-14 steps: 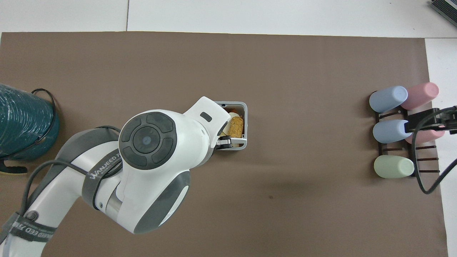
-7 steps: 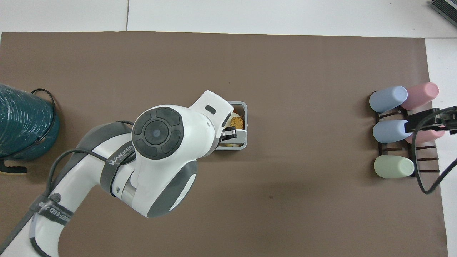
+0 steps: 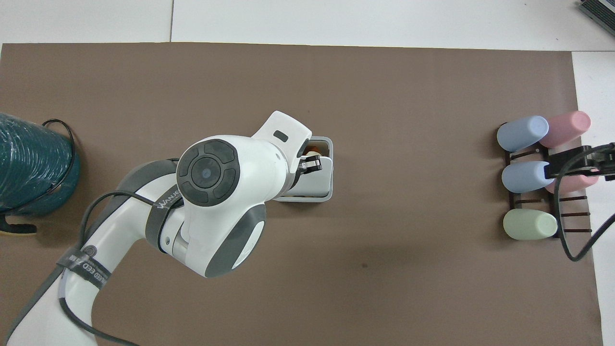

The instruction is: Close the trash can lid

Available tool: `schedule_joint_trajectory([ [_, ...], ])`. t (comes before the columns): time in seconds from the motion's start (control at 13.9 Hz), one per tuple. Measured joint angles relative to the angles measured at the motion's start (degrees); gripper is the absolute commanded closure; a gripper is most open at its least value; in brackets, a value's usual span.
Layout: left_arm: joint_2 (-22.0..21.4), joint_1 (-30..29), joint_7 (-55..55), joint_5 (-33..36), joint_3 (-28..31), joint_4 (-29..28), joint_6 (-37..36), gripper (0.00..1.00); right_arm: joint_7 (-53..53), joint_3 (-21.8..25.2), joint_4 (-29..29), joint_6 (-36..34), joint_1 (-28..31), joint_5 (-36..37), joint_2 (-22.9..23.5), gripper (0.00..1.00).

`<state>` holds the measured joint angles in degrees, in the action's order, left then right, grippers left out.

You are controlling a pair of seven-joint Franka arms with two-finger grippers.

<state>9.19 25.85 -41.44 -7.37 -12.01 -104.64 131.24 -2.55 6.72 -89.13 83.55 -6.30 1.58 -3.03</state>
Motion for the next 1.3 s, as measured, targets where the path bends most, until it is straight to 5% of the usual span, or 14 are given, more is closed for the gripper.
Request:
schedule_joint_trajectory([
  [1.3,7.96,-1.49,-0.16,-0.50,0.43,0.01,10.10,1.00,0.00,0.00,0.00,0.00,0.00,0.00,0.00,0.00],
])
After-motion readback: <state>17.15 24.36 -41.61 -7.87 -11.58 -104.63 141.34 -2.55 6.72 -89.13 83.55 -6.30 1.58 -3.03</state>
